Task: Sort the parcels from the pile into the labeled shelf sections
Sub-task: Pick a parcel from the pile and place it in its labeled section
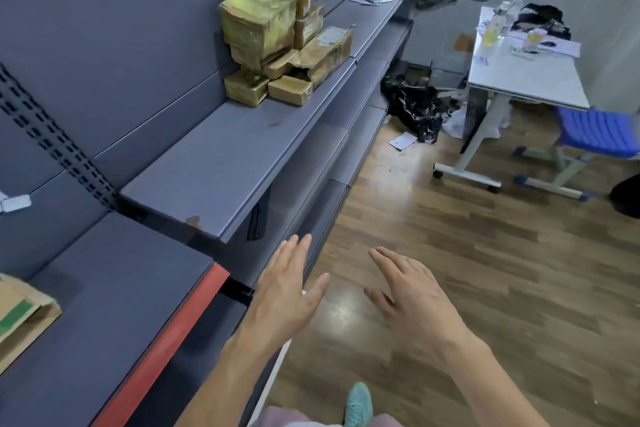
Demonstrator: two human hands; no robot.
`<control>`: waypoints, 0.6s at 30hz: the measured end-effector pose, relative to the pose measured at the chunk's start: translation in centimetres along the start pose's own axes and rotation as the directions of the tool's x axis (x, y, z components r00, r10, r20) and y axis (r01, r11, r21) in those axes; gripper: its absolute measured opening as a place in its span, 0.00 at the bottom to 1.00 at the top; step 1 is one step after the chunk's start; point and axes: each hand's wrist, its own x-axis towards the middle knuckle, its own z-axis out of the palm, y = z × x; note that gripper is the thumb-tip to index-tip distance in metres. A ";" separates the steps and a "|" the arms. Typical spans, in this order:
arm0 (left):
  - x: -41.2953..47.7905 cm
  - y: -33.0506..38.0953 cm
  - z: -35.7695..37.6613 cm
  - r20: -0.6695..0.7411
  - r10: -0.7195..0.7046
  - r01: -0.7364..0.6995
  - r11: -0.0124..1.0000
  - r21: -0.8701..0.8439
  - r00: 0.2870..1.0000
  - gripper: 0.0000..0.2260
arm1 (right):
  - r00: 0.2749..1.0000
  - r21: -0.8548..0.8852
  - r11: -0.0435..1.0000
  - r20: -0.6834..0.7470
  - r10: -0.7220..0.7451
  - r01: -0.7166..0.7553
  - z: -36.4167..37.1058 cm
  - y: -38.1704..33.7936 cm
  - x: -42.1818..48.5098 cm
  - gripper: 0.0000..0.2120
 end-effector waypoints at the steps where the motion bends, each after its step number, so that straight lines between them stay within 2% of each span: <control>1: 1.3 0.9 0.2 -0.008 -0.007 0.007 1.000 -0.005 1.000 0.33 | 1.000 -0.010 1.000 0.002 -0.015 0.015 -0.8 1.1 1.2 0.30; 10: 12.4 4.7 1.1 0.022 -0.033 0.033 0.999 -0.014 0.999 0.33 | 1.000 -0.012 1.000 0.001 -0.027 0.027 -4.5 7.7 10.1 0.30; 18: 25.2 3.0 -1.2 -0.020 -0.047 0.047 0.998 -0.040 0.999 0.33 | 0.998 -0.025 0.998 0.001 -0.062 0.062 -5.6 10.0 22.5 0.31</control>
